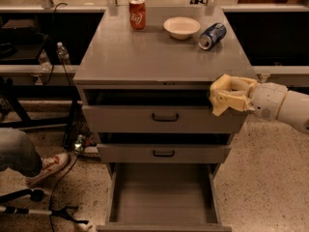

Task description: Pick sponge from bottom drawer and place on counter

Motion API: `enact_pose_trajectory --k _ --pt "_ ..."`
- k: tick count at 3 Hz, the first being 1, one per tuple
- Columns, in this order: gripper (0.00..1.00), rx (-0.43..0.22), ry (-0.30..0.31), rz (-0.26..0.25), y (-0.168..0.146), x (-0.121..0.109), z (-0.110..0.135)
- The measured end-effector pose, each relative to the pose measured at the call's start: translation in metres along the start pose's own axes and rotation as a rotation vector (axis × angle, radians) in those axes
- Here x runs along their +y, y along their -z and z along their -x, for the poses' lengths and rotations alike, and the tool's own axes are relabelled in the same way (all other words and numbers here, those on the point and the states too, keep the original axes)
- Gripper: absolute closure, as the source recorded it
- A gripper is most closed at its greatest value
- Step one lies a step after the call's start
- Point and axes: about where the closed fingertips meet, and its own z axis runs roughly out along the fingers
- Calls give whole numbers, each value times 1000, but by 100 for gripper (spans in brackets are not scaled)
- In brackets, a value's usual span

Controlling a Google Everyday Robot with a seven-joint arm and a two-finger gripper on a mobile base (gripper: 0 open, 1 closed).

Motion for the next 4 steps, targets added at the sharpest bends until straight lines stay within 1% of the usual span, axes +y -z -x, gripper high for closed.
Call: enact_pose_trajectory --k 1,2,3,4 --pt "100 0 0 0 0 0 0" --pt "100 -26 56 39 -14 -8 23" --pt "100 -57 124 79 -32 -21 54" --pt "100 -75 182 132 -60 -25 79"
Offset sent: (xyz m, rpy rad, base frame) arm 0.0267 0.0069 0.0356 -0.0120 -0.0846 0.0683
